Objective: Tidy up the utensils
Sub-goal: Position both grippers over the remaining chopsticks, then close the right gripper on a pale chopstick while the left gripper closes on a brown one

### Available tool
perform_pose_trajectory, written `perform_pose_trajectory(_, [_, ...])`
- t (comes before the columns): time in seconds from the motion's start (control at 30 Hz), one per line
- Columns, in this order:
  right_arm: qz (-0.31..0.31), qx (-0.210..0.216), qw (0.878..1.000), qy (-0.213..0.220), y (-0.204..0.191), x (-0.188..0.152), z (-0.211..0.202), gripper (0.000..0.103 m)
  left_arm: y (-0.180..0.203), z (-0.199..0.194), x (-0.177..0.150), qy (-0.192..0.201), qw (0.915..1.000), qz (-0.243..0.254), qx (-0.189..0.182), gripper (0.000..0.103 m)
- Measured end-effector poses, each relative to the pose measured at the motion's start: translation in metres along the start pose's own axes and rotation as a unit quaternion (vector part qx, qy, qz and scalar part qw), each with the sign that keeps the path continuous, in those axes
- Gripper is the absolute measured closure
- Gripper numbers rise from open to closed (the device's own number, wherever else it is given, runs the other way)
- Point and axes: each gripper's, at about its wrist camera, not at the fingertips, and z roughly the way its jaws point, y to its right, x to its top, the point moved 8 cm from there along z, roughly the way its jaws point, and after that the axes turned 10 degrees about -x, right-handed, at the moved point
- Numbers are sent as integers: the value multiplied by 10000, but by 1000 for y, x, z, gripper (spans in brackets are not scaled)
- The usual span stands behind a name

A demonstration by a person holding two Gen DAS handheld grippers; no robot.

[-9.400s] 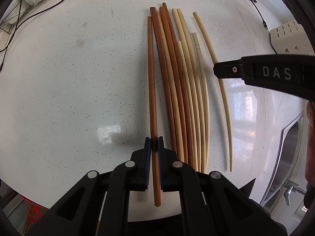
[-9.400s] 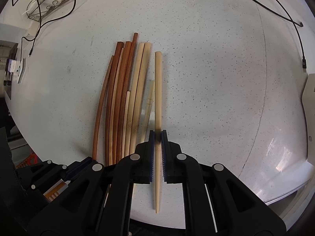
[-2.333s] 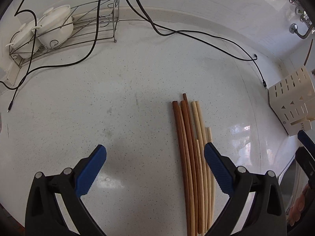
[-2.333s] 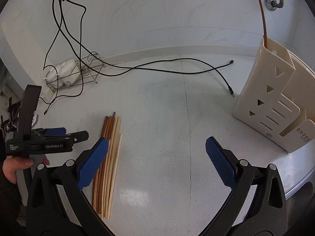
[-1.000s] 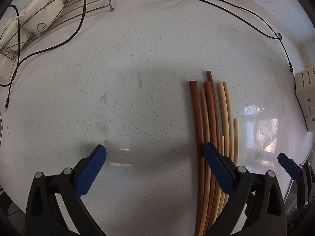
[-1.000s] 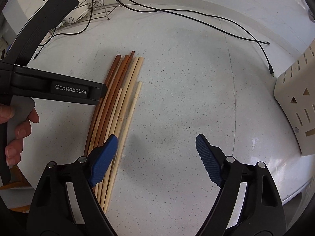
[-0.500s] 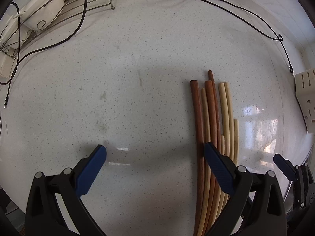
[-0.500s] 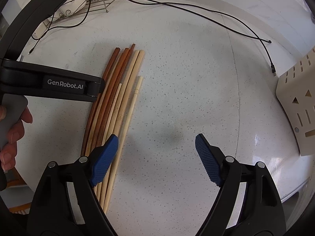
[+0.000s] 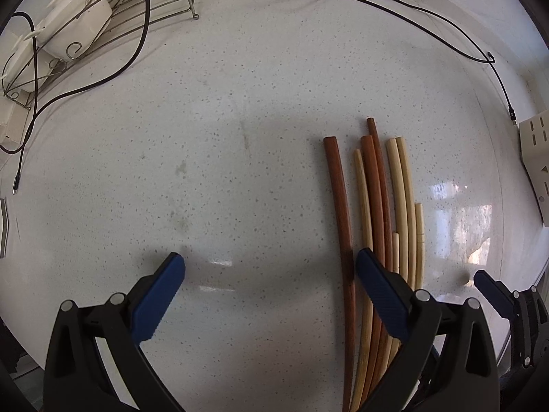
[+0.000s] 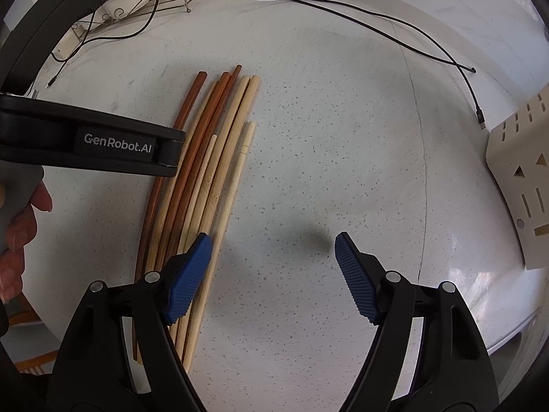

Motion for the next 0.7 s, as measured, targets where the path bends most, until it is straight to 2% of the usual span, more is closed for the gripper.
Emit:
perform_pose_trajectory(0.2, [2, 97, 10000, 22, -4, -1, -1, 45, 1, -2, -4, 99, 9999, 18, 2, 5])
perform_pose_trajectory(0.43, [20, 73, 9999, 121, -6, -3, -5, 49, 2, -4, -10, 276, 9996, 24, 14, 5])
perform_pose_trajectory(0.53, [-26, 87, 9998, 153, -8, -3, -6, 56, 6, -7, -13, 354, 9993, 104, 12, 12])
perform_pose_trajectory(0.7, [-24, 91, 9999, 141, -8, -3, -8, 64, 17, -12, -17, 406, 9988, 277, -5, 32])
